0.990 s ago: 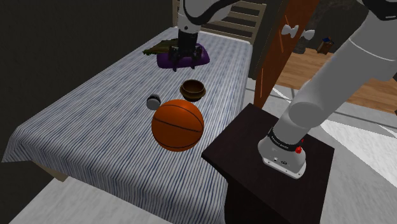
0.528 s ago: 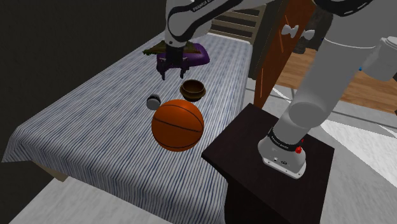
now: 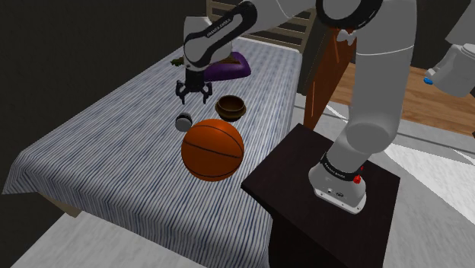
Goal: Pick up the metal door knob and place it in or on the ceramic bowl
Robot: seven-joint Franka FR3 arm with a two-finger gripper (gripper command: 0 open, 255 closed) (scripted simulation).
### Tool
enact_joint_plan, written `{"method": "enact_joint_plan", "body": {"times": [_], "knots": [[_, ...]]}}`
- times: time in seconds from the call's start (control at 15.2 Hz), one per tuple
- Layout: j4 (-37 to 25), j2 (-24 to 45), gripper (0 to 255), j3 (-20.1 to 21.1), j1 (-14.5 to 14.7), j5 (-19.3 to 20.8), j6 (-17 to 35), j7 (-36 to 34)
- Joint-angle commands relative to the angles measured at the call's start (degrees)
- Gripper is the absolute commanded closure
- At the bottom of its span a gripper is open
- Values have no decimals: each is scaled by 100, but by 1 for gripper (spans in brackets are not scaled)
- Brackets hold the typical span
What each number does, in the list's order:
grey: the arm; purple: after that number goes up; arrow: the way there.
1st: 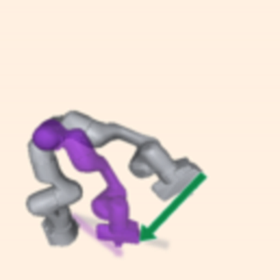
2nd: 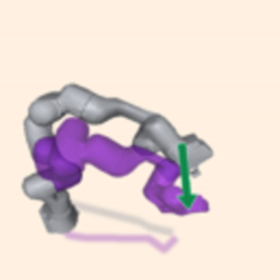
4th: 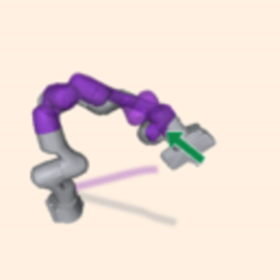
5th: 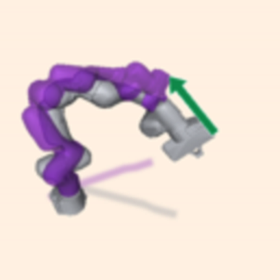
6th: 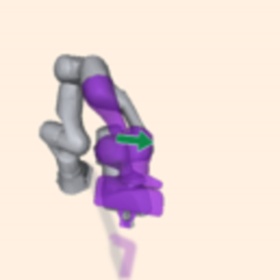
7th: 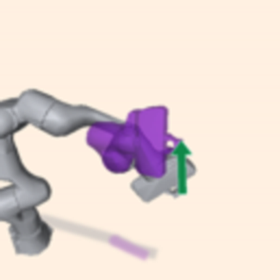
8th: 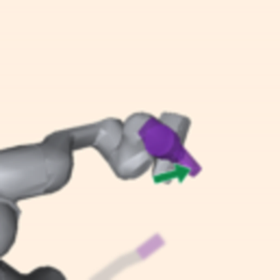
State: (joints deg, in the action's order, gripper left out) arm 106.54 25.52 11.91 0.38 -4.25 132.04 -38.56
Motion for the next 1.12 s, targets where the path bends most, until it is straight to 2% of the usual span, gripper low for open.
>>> {"method": "enact_joint_plan", "body": {"times": [0.0, 0.4, 1.06], "knots": [[-403, 450, 0, -58, 55, 25, 30, -161], [-1841, 1847, 0, -233, 206, 30, -60, -558], [-1922, 2257, 0, -253, 283, 54, 274, -572]]}}
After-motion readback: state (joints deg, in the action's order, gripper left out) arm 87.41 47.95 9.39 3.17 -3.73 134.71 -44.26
